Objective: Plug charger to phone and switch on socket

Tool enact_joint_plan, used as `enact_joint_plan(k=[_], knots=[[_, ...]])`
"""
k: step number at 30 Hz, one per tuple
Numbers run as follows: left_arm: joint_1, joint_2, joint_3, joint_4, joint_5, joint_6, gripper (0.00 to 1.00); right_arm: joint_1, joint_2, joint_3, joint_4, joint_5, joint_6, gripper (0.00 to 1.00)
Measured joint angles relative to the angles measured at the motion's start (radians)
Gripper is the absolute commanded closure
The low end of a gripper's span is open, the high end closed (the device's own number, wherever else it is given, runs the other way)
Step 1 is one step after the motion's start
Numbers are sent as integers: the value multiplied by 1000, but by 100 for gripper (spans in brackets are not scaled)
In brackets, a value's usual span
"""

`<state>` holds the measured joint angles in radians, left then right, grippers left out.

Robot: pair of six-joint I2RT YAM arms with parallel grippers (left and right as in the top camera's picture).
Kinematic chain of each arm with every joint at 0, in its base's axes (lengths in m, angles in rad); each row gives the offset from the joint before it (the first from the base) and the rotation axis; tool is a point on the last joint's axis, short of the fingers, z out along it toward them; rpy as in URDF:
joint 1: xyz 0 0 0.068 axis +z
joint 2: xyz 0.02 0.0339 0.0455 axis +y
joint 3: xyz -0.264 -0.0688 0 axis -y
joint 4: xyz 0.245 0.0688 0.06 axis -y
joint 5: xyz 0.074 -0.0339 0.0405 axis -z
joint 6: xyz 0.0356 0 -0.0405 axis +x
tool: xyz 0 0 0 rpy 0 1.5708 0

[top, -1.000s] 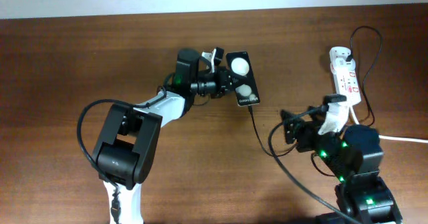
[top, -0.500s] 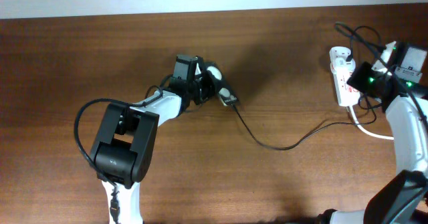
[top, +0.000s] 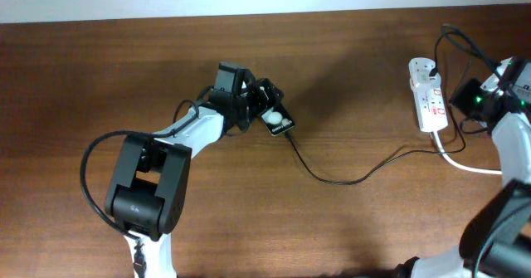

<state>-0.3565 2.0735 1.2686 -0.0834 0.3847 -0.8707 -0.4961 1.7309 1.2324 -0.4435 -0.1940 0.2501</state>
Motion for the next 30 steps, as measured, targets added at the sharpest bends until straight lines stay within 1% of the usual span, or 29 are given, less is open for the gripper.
enact_joint_plan(k=[4,7,13,21,26,30], knots=[[0,-2,22,-72,6,110,1,-12,153,89,-4,-51,0,96],[0,-2,26,-82,10,146,1,-12,222,126,29,-74,0,96],[0,-2,26,-82,11,154,1,-12,305,129,145,-126,4,96],[0,-2,26,-82,13,156,1,14,363,130,221,-148,13,96],[0,-2,26,-81,14,157,1,14,380,142,227,-148,12,96],[0,-2,26,-82,14,157,1,13,380,158,181,-164,13,96]])
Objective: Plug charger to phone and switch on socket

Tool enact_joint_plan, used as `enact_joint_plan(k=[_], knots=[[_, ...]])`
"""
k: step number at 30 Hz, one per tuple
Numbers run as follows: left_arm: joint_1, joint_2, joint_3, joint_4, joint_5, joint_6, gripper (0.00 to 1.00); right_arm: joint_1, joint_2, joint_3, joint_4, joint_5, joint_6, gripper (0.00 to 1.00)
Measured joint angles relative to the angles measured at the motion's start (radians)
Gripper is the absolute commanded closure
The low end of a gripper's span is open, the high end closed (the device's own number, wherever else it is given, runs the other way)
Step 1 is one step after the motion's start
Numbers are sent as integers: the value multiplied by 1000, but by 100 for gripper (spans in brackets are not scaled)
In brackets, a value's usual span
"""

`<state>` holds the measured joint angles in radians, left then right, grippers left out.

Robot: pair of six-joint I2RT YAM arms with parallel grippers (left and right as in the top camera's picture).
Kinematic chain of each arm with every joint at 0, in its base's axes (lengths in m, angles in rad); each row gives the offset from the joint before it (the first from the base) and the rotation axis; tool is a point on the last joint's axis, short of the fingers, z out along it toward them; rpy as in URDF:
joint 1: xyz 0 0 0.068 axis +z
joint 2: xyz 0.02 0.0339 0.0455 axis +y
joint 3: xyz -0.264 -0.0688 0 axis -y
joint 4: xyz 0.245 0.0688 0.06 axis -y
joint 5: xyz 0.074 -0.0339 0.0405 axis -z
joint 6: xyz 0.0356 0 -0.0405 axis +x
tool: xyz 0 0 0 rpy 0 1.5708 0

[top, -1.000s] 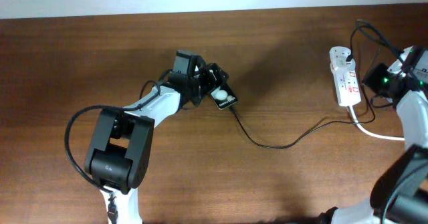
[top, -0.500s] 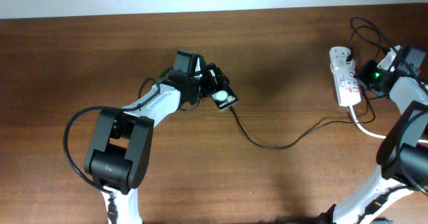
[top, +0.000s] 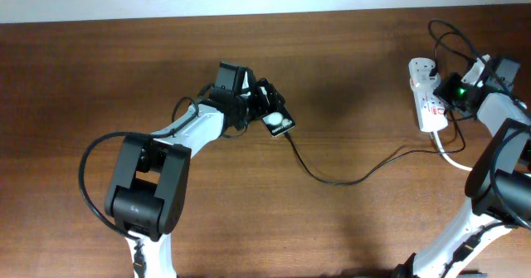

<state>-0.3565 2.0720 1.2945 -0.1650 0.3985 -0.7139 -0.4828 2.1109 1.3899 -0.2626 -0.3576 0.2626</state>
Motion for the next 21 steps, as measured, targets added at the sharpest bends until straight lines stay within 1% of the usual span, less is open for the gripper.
enact_joint_plan(k=[7,12,13,15,17,18,19,21], knots=[[0,0,5,-19,-3,4,1,13,-3,25,-85,20,4,96],[0,0,5,-22,-2,7,1,14,-6,33,-117,20,4,96],[0,-3,6,-32,-3,11,1,13,-6,47,-154,12,3,96],[0,-24,8,-103,-18,43,1,17,-16,79,-323,-10,4,96],[0,-52,8,-184,-67,86,1,11,-40,116,-498,49,3,96],[0,-75,5,-214,-90,105,1,8,-78,134,-558,85,3,96],[0,-143,3,-233,-121,132,1,8,-143,150,-580,107,3,96],[0,-248,3,-243,-136,167,1,9,-266,164,-625,125,-6,96]])
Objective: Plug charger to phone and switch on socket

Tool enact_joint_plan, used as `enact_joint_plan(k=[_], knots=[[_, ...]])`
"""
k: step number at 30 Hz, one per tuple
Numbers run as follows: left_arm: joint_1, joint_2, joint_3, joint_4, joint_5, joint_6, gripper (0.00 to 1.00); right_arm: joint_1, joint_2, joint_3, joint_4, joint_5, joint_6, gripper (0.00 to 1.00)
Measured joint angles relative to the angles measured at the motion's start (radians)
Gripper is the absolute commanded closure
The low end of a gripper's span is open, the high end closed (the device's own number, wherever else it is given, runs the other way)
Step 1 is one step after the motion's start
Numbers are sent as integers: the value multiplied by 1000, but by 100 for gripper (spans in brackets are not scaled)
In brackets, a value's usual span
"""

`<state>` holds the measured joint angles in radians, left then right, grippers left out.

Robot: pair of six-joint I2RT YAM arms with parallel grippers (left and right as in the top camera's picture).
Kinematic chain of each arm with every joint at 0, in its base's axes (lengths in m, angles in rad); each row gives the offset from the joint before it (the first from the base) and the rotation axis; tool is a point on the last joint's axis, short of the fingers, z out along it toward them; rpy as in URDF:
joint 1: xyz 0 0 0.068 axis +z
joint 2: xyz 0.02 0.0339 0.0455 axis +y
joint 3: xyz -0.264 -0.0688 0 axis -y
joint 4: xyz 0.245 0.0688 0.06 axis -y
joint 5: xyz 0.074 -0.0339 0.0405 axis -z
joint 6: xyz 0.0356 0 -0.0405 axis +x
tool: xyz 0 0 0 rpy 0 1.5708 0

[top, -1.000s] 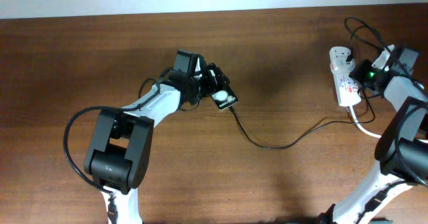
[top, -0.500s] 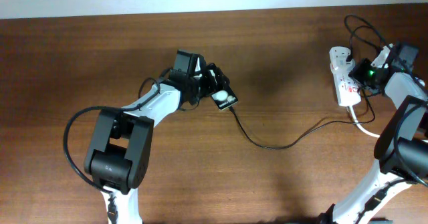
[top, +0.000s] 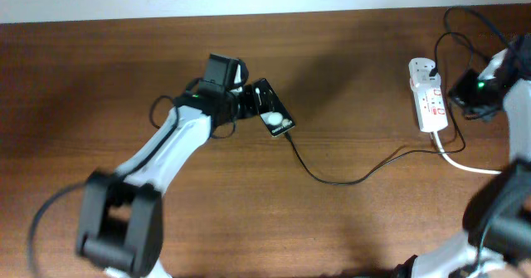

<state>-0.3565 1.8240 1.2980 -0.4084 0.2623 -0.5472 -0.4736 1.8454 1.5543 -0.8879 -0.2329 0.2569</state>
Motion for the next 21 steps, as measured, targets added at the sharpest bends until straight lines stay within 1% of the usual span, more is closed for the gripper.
enact_joint_plan(k=[1,3,5,9,11,12,14,15,16,18,21], knots=[[0,-76,0,-7,-6,20,1,6,-111,10,-29,7,-14,96],[0,-171,3,-43,-12,55,1,40,-272,31,-103,11,-55,96],[0,-230,3,-105,-17,87,1,98,-362,32,-162,15,-84,96],[0,-317,3,-235,-19,142,1,272,-496,30,-293,18,-149,96],[0,-365,4,-300,-21,169,1,365,-600,31,-344,15,-162,95],[0,-399,3,-336,-21,187,1,398,-676,31,-386,14,-164,72],[-3,-463,4,-397,-21,225,1,432,-770,31,-456,15,-169,24],[-9,-505,4,-424,-24,246,1,444,-816,31,-487,15,-175,9],[-14,-540,3,-450,-27,265,0,446,-855,32,-514,15,-179,1],[-42,-645,3,-496,-36,318,1,448,-948,32,-584,15,-190,1],[-82,-778,4,-509,-57,383,1,449,-1066,32,-624,15,-194,1]])
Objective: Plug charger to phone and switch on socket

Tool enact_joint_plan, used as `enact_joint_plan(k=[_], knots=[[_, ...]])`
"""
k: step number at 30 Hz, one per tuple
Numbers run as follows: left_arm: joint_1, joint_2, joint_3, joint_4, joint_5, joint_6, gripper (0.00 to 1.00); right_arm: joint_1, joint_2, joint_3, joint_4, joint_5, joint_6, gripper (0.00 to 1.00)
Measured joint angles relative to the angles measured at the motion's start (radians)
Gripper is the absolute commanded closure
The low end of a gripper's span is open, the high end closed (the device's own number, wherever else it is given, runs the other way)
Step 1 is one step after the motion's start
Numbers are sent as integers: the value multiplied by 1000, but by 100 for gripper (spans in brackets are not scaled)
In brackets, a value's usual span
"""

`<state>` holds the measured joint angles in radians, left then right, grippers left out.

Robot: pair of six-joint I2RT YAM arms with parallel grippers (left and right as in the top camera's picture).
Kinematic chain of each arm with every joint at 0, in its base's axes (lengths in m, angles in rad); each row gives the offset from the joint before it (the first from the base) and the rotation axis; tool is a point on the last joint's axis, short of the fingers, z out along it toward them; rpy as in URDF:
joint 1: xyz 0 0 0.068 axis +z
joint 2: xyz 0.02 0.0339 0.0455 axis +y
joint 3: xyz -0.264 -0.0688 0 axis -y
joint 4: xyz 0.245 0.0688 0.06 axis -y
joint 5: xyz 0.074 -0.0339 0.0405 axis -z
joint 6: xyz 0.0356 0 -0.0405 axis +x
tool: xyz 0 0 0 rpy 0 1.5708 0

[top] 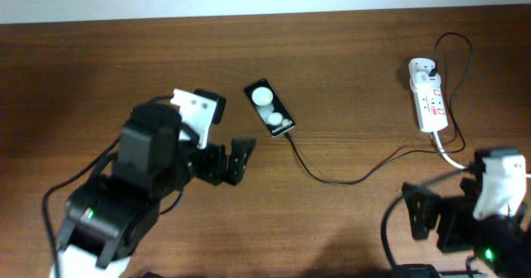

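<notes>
The black phone point(270, 109) with two white round marks lies free on the table, left of centre. A thin black charger cable point(332, 178) runs from the phone's lower end across the table to the white power strip point(427, 104) at the far right. The strip's switch state is too small to tell. My left gripper point(229, 160) hangs open below and left of the phone, apart from it. My right gripper point(436, 220) sits near the front right edge, well below the strip, its fingers apart and nothing between them.
A white cord point(455, 159) leaves the strip's near end toward the right arm. A black cable loop point(456, 46) curls beside the strip at the back right. The table top point(348, 70) is brown wood, with a pale wall edge along the back.
My left gripper has let go of the phone and drawn back toward the front. The right gripper has left the power strip's right side and now sits near the front edge.
At first my left gripper was at the phone with the cable in it, and my right gripper stood beside the power strip. It stayed close to the strip's right side over the following moments. Now both arms are pulled back, and the phone and strip lie alone.
</notes>
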<state>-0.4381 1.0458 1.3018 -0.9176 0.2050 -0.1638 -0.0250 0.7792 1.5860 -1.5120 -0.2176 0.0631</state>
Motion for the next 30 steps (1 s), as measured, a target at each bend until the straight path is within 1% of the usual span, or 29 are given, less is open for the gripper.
enact_joint_plan(k=[2,6,14,17,18,20,21,22,24,26,27,28,29,30], knots=[[0,-31,0,-13,-16,12,1,0,-29,0,-5,0,-1,1],[0,-43,0,-127,-31,26,1,0,-41,0,-6,0,0,1],[0,-42,0,-135,-31,26,1,0,-41,0,-6,0,0,1],[-29,-47,0,-143,-38,26,1,0,-41,0,-6,0,0,1],[-33,-71,0,-173,-38,26,1,0,-41,0,-6,0,0,1],[-33,-139,-2,-185,-70,30,1,0,-42,0,-6,0,0,1],[-22,-223,-9,-185,-87,33,1,0,-42,0,-6,0,0,1],[0,-282,-29,-168,-89,34,1,0,-42,0,-5,0,0,1],[90,-436,-142,-119,-92,34,1,1,-42,0,-6,0,0,1],[208,-579,-350,64,-86,37,1,1,-41,0,-5,0,0,1],[275,-670,-484,151,-75,37,1,1,-41,0,-6,0,0,1],[320,-732,-578,231,-55,37,1,1,-41,0,-6,0,0,1],[348,-767,-631,284,-40,37,1,1,-41,0,-7,0,0,1],[374,-819,-711,381,-26,36,1,1,-41,0,-6,0,0,1]])
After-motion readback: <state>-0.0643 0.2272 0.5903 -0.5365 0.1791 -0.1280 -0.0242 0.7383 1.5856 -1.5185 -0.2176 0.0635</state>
